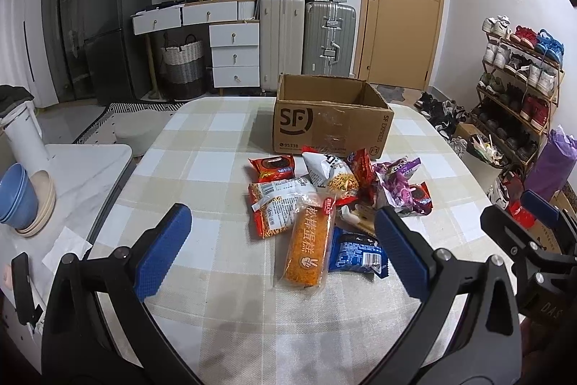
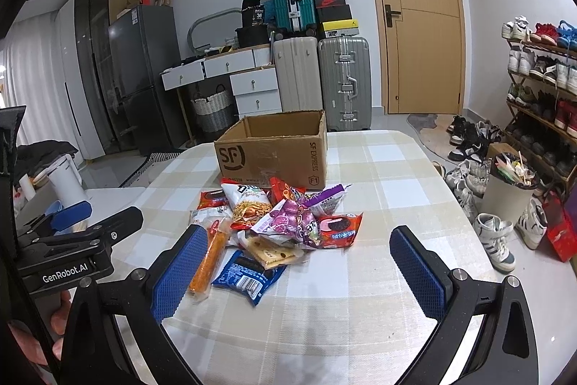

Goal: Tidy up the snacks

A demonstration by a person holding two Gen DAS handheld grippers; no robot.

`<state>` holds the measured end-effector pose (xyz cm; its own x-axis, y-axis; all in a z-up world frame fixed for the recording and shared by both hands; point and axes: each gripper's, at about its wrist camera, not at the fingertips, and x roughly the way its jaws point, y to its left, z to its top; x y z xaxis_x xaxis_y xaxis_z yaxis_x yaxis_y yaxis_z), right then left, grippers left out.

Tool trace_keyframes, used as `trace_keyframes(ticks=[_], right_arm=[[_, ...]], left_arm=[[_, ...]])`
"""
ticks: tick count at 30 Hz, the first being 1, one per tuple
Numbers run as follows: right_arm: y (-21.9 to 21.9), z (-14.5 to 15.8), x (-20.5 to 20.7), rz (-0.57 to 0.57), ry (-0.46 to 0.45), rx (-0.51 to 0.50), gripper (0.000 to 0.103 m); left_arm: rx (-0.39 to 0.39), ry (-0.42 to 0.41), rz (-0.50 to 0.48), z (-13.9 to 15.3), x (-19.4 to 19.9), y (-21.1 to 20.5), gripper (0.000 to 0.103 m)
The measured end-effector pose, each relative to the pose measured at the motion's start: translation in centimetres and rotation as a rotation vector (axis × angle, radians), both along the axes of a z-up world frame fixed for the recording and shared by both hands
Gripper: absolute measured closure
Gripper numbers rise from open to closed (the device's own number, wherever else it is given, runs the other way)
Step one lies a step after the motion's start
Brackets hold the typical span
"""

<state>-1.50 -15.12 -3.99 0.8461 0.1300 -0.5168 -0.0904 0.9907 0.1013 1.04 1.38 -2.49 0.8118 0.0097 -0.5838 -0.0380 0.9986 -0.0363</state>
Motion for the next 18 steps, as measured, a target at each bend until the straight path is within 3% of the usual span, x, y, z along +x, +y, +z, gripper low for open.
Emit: trace_keyframes(ticks=[7, 18], right_arm=[[0.0, -0.2, 0.0, 0.000, 0.000, 0.002, 0.000], [-0.7, -1.8, 0.9, -0.001, 0.021, 0.015, 0.000]], left_arm=[[0.000, 0.003, 0.002, -0.3, 0.2, -0.2, 0.001], [-0.016, 0.057, 0.009, -3.2, 2.3, 0.7, 0.001]])
